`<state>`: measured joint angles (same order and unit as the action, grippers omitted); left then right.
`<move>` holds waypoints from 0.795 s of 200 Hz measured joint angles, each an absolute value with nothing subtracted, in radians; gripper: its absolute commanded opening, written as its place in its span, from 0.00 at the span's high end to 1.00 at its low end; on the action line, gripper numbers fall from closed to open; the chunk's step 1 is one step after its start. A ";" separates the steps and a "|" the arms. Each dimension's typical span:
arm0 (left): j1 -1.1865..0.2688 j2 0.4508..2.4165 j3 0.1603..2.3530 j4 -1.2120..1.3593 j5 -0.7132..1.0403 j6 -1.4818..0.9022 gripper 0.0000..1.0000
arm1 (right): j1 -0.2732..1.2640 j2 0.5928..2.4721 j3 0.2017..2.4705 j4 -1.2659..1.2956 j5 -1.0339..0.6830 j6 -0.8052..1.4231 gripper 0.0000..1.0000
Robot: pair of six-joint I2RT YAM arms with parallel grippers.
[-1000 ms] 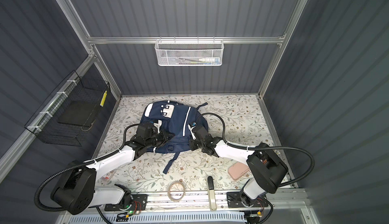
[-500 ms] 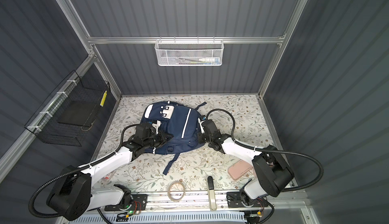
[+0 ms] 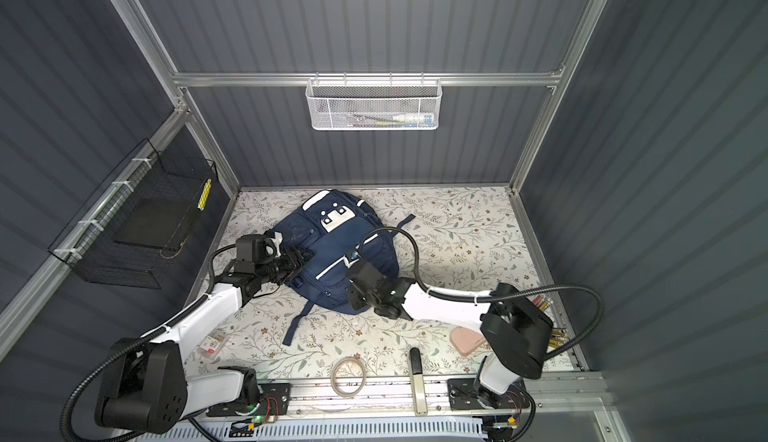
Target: Pack the student bag
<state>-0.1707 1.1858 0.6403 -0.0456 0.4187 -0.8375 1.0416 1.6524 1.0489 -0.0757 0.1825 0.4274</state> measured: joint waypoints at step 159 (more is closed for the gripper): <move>-0.299 1.115 0.547 -0.113 0.337 -0.921 1.00 | 1.085 1.719 1.028 0.012 0.207 0.523 1.00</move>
<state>-0.2993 1.1152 0.5468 -0.1131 0.3370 -0.9207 1.0855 1.7187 1.0275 0.0124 0.2066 0.5232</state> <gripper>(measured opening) 0.067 0.048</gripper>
